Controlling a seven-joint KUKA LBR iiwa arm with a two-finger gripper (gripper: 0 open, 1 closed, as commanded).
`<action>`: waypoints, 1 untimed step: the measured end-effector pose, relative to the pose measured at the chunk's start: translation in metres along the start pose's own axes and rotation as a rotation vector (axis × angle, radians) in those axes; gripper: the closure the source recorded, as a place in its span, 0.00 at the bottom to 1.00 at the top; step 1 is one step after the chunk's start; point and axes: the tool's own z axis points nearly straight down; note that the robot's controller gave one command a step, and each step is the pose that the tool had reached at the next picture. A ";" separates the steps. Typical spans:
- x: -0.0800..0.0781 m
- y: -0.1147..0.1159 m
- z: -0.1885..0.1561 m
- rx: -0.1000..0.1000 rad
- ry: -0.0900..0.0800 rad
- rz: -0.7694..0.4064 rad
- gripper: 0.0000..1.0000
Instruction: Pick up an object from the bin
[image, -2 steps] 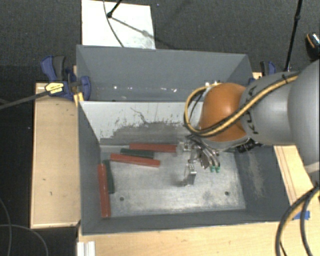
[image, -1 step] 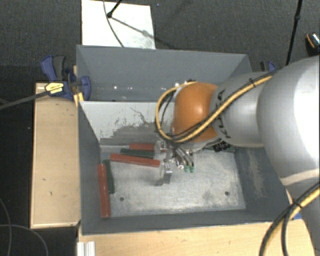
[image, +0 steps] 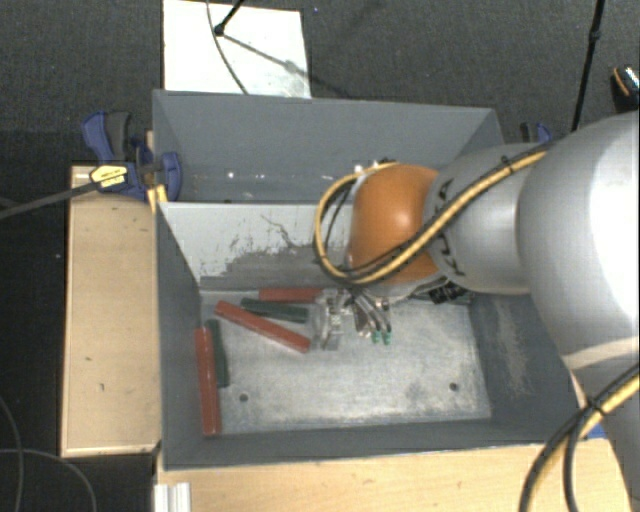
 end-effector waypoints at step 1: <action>0.000 0.000 0.000 0.000 0.000 0.001 0.00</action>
Offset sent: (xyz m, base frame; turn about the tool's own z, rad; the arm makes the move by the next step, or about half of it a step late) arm 0.0000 0.0000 0.0000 0.0000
